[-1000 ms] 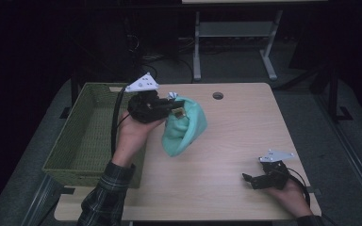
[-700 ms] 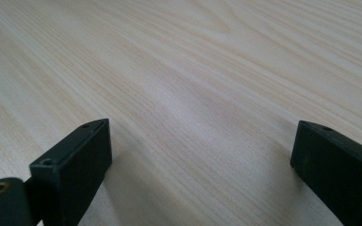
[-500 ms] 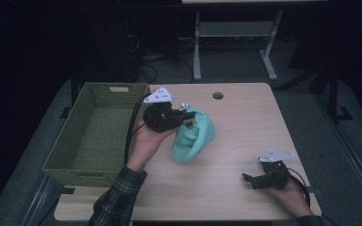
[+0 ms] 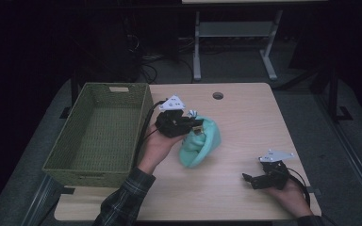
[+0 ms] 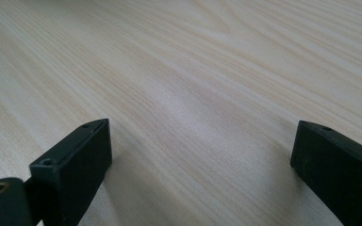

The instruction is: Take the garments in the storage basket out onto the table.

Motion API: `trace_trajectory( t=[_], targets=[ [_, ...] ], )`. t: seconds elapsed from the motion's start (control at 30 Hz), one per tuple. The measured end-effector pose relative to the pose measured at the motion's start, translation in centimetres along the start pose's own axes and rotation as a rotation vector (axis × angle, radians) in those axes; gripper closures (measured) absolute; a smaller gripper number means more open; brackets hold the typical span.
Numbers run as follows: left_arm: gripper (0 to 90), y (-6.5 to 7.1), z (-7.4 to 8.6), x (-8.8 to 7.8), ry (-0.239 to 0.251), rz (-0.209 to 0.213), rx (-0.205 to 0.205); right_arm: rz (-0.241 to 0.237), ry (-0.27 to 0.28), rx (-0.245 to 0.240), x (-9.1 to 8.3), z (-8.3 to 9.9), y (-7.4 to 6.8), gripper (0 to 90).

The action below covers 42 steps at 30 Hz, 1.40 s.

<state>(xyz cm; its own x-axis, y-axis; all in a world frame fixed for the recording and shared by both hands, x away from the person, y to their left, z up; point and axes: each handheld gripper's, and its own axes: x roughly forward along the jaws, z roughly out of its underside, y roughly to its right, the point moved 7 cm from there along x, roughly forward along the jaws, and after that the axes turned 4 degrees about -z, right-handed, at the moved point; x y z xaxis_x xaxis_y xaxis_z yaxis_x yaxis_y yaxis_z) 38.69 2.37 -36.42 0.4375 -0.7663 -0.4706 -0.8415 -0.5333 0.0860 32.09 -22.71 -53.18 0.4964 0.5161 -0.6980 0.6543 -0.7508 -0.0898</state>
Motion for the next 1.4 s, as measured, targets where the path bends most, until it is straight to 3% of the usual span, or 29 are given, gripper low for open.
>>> trace_trajectory(
  t=[0.37, 0.57, 0.87, 0.93, 1.13, 1.27, 1.4],
  targets=[
    [84.4, 0.8, 2.2, 3.0, -0.081, 0.015, 0.000, 0.000, 0.000, -0.001, 0.0, 0.0, 0.0, 5.4],
    [84.3, 1.3, 3.7, 4.8, -0.140, 0.026, 0.029, 0.000, 0.000, -0.001, 0.0, 0.0, 0.0, 5.4],
    [84.1, 1.8, 6.8, 7.3, -0.246, 0.032, 0.063, 0.000, -0.001, 0.001, 0.0, 0.0, 0.0, 5.4],
    [84.0, 1.8, 7.5, 7.9, -0.260, 0.028, 0.054, -0.001, 0.000, 0.000, 0.0, 0.0, 0.0, 5.4],
    [83.6, 1.7, 10.1, 9.4, -0.355, 0.015, 0.084, -0.003, -0.002, 0.003, 0.0, 0.0, 0.0, 5.5],
    [83.5, 1.8, 10.8, 9.9, -0.376, 0.014, 0.098, -0.002, -0.002, 0.002, 0.0, 0.0, 0.0, 5.4],
    [83.2, 1.7, 11.2, 10.2, -0.370, 0.016, 0.086, -0.002, -0.002, 0.002, 0.0, 0.0, 0.0, 5.5]
  ],
)
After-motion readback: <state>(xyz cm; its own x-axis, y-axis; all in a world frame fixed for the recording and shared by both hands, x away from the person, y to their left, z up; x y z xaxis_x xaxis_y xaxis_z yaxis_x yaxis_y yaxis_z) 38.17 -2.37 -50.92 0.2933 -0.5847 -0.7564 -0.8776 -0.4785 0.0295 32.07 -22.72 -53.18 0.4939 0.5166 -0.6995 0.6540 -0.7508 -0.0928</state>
